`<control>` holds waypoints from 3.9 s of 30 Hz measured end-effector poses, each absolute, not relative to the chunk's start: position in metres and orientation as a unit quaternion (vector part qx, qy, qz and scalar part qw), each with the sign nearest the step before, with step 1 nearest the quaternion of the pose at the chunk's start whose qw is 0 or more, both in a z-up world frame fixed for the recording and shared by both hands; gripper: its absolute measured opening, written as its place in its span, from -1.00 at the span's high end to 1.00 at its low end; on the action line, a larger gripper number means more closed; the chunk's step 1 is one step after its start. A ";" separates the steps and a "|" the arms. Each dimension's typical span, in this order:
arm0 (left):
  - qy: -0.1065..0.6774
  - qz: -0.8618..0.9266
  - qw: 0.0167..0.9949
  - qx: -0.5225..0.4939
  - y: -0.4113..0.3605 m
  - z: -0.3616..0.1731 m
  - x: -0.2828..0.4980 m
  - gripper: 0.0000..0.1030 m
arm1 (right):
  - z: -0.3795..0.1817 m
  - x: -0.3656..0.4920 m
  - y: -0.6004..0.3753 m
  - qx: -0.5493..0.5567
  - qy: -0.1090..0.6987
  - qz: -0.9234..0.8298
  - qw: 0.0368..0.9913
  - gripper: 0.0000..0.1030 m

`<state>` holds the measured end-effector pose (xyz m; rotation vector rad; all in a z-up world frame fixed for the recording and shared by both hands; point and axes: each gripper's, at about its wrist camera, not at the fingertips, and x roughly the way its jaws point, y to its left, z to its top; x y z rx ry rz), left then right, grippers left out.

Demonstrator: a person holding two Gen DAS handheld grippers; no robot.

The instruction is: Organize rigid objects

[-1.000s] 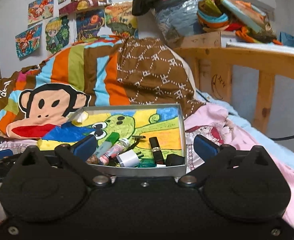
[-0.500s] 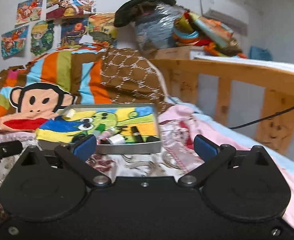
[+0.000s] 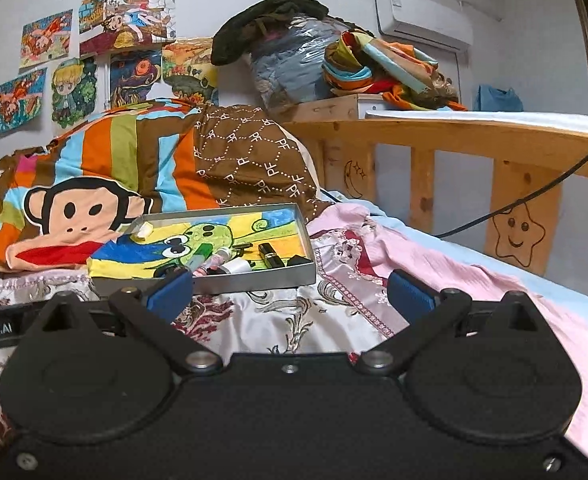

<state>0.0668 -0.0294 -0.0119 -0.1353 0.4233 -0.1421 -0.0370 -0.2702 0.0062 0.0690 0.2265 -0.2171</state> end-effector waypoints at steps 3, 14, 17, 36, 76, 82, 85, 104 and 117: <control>0.223 -0.071 0.970 -0.070 -0.030 -0.015 0.064 -0.99 | 0.002 -0.038 -0.258 0.006 0.127 -0.127 0.984 -0.99; 0.229 -0.067 0.969 -0.059 -0.027 -0.019 0.064 -0.99 | -0.007 -0.027 -0.248 -0.018 0.162 -0.143 0.976 -0.99; 0.234 -0.072 0.968 -0.054 -0.028 -0.020 0.066 -0.99 | -0.008 -0.019 -0.247 -0.021 0.169 -0.135 0.976 -0.99; 0.234 -0.045 0.970 -0.045 -0.025 -0.026 0.072 -0.99 | -0.010 0.004 -0.246 -0.019 0.166 -0.125 0.978 -0.99; 0.232 -0.037 0.971 -0.035 -0.025 -0.024 0.072 -0.99 | -0.014 0.012 -0.245 -0.023 0.169 -0.120 0.978 -0.99; 0.232 -0.037 0.971 -0.034 -0.025 -0.024 0.072 -0.99 | -0.014 0.012 -0.245 -0.023 0.169 -0.121 0.978 -0.99; 0.232 -0.037 0.971 -0.034 -0.025 -0.024 0.072 -0.99 | -0.015 0.013 -0.244 -0.024 0.171 -0.120 0.978 -0.99; 0.232 -0.037 0.971 -0.034 -0.026 -0.024 0.072 -0.99 | -0.015 0.013 -0.242 -0.025 0.170 -0.113 0.979 -0.99; 0.232 -0.036 0.971 -0.033 -0.025 -0.024 0.072 -0.99 | -0.014 0.015 -0.243 -0.027 0.169 -0.109 0.979 -0.99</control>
